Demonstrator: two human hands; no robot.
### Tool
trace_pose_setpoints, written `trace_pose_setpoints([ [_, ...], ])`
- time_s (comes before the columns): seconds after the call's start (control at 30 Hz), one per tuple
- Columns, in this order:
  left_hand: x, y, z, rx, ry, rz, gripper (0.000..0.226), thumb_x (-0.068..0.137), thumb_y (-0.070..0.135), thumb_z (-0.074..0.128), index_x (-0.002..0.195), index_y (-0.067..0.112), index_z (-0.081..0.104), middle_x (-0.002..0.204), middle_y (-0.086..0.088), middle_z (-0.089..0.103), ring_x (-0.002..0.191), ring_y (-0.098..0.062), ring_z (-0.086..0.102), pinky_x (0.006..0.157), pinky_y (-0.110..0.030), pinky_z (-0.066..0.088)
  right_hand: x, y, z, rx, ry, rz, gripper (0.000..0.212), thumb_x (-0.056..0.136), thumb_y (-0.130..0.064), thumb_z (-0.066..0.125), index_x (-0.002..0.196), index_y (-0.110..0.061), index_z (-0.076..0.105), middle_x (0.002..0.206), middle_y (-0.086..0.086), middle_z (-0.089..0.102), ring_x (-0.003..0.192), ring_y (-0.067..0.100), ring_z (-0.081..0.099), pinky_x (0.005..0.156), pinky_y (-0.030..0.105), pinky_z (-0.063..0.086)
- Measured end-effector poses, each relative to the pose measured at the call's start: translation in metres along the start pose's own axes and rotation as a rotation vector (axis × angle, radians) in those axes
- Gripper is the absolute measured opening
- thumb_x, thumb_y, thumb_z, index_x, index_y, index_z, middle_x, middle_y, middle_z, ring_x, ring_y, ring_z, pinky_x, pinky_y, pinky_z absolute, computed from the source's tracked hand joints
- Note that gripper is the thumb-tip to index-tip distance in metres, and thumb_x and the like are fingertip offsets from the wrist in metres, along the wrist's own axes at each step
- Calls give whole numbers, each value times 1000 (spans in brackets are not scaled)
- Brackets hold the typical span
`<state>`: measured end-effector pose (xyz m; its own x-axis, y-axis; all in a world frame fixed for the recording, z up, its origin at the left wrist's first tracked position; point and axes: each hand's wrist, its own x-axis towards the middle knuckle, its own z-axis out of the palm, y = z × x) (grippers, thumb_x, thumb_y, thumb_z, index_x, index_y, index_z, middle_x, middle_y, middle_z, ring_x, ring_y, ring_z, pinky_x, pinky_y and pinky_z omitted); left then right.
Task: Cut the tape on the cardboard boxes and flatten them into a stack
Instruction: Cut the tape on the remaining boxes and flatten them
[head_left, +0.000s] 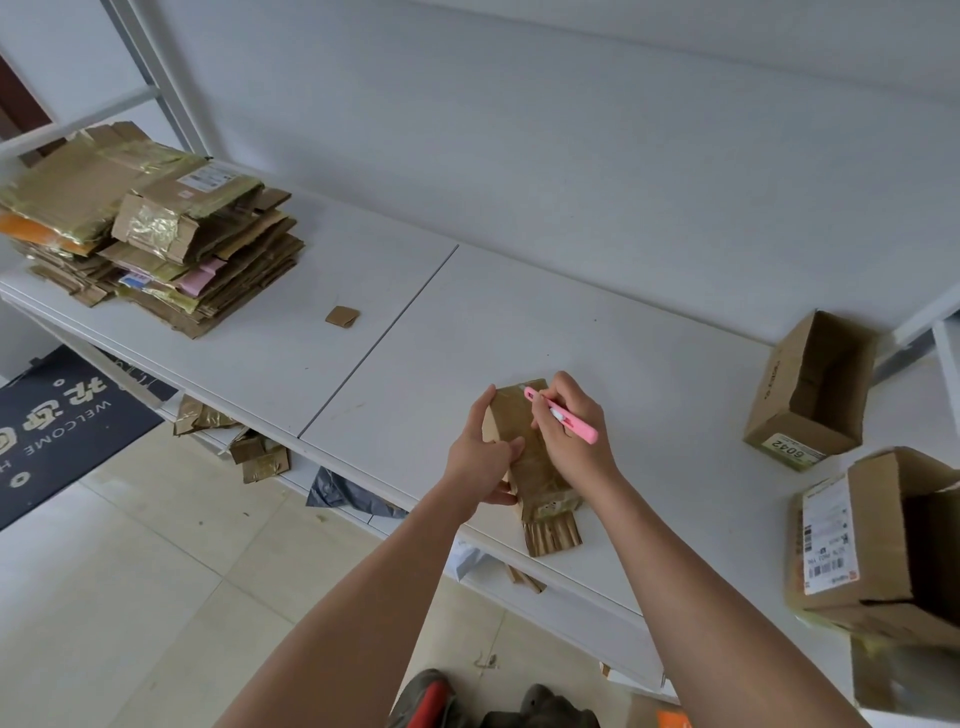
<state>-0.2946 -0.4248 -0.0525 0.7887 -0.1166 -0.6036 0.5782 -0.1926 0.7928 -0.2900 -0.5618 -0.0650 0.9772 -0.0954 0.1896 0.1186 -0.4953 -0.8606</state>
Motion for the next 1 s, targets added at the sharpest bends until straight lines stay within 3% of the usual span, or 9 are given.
trace_pose_setpoints([
  [0.13,-2,1,-2,11,-8,-9,69,96,19,59,139,63,27,116,-14,65,85,-33,73,62,-40,62,-1,-2,-6,-3,-50,29,21,99,-8,53,82,-2,44,70,4,56,62,0,56,53,12,40],
  [0.3,-4,1,-1,18,-9,-1,69,96,21,60,140,63,26,117,-13,65,85,-33,73,61,-38,62,-6,2,-11,-22,-84,51,19,100,-8,54,86,3,47,71,2,58,73,-17,58,56,10,43],
  [0.47,-5,2,1,23,6,-6,69,96,21,60,139,63,27,114,-10,64,85,-33,73,61,-39,62,-10,1,-10,-31,-65,24,20,100,-10,54,84,0,45,69,10,57,62,1,57,53,12,42],
  [0.7,-5,2,2,37,14,-2,70,96,21,60,141,62,26,113,-9,63,84,-31,73,58,-37,61,-20,-1,-10,-2,-33,49,22,99,-7,55,82,3,44,66,11,55,64,-9,58,52,12,39],
  [0.83,-5,2,2,35,14,1,70,96,22,60,141,62,26,113,-8,64,83,-32,74,61,-39,62,-26,0,-13,28,-32,55,25,99,-7,56,79,-2,41,65,14,52,54,2,49,49,17,37],
  [1.0,-6,2,2,36,16,7,70,96,21,60,141,61,26,111,-8,65,81,-31,74,62,-40,62,-42,-2,-21,31,-47,50,24,98,-4,56,79,2,43,63,11,50,55,2,51,50,11,36],
])
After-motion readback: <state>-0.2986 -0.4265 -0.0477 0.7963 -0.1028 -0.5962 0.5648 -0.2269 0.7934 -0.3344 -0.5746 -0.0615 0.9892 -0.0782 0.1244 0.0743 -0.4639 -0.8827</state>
